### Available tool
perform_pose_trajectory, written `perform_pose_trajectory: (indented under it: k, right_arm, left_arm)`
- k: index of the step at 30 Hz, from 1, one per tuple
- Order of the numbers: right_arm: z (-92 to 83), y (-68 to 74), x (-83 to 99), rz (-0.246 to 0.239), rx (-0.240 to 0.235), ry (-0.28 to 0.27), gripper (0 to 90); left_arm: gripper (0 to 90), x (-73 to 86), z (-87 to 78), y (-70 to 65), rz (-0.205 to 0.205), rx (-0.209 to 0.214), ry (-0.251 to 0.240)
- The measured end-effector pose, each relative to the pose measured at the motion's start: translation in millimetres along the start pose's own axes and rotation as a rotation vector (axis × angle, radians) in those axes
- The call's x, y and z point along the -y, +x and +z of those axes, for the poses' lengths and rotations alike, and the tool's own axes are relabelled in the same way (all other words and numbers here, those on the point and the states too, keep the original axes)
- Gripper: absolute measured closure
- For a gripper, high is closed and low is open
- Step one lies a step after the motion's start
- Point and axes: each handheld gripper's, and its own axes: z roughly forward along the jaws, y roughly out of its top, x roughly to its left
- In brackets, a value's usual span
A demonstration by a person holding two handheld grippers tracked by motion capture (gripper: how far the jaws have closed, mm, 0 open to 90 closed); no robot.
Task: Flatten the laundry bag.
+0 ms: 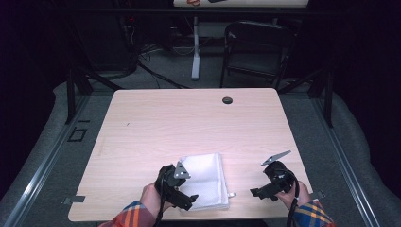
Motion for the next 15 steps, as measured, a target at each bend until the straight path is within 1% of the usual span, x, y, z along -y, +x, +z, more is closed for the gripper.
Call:
perform_pose_trajectory:
  k: [1, 2, 3, 4, 7, 8, 9, 11, 12, 13, 14, 15]
  right_arm:
    - [-0.9, 0.1, -1.4, -0.020, 0.005, 0.023, 3.6]
    - [0.0, 1.0, -1.3, -0.014, -0.001, 0.013, 3.7]
    - [0.0, 1.0, -1.3, -0.014, -0.001, 0.013, 3.7]
    - [0.1, 0.5, -0.9, -0.016, -0.007, 0.010, 3.8]
    - [-0.7, -0.5, -0.7, -0.023, -0.003, 0.020, 4.1]
    - [0.9, 0.5, 0.4, -0.001, -0.012, -0.005, 4.3]
    - [0.2, -0.2, 0.0, -0.014, -0.007, 0.007, 4.3]
    - [0.4, 0.0, -0.5, -0.021, -0.010, 0.011, 4.5]
    - [0.4, 0.0, -0.5, -0.021, -0.010, 0.011, 4.5]
    - [0.8, 0.7, -0.6, -0.015, -0.018, 0.007, 4.6]
    - [0.8, 0.7, -0.6, -0.015, -0.018, 0.007, 4.6]
    - [0.7, 0.5, -0.7, -0.019, -0.012, 0.013, 5.1]
  left_arm:
    - [3.7, -1.2, 2.5, -2.9, 0.006, 0.010, 0.001]
    - [3.7, -3.7, 7.1, -8.1, 0.024, 0.024, 0.012]
    - [3.5, -3.7, 7.1, -8.1, 0.024, 0.024, 0.012]
    - [2.9, -4.9, 10.0, -10.8, 0.032, 0.033, 0.017]
    - [2.1, -7.0, 15.5, -16.3, 0.045, 0.059, 0.030]
    - [1.3, -7.6, 17.1, -17.9, 0.047, 0.063, 0.033]
    - [1.1, -8.0, 18.0, -18.9, 0.050, 0.069, 0.036]
    - [1.2, -9.0, 21.7, -22.0, 0.059, 0.085, 0.045]
    - [1.2, -9.5, 23.2, -23.2, 0.061, 0.086, 0.047]
    - [2.1, -10.7, 27.6, -26.2, 0.069, 0.112, 0.059]
    - [2.6, -10.7, 27.6, -26.2, 0.069, 0.112, 0.059]
    - [2.6, -11.3, 30.4, -29.0, 0.076, 0.116, 0.069]
